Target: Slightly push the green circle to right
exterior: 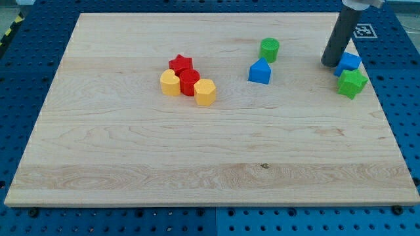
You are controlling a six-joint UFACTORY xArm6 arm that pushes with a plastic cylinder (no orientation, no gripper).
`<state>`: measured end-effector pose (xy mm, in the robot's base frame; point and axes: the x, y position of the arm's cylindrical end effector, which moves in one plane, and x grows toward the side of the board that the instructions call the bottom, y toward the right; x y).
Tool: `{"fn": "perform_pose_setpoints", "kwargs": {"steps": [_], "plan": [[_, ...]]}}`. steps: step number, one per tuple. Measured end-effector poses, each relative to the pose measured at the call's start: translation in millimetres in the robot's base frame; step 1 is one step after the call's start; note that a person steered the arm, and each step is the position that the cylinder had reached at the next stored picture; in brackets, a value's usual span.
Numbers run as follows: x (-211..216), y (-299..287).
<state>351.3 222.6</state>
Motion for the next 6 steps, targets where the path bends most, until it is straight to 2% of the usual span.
{"fn": "perform_pose_setpoints", "kwargs": {"steps": [1, 3, 5, 6], "plan": [[-17.9, -37.2], [1.2, -75.4], [3.8, -150.2], [-16.0, -162.2]]}}
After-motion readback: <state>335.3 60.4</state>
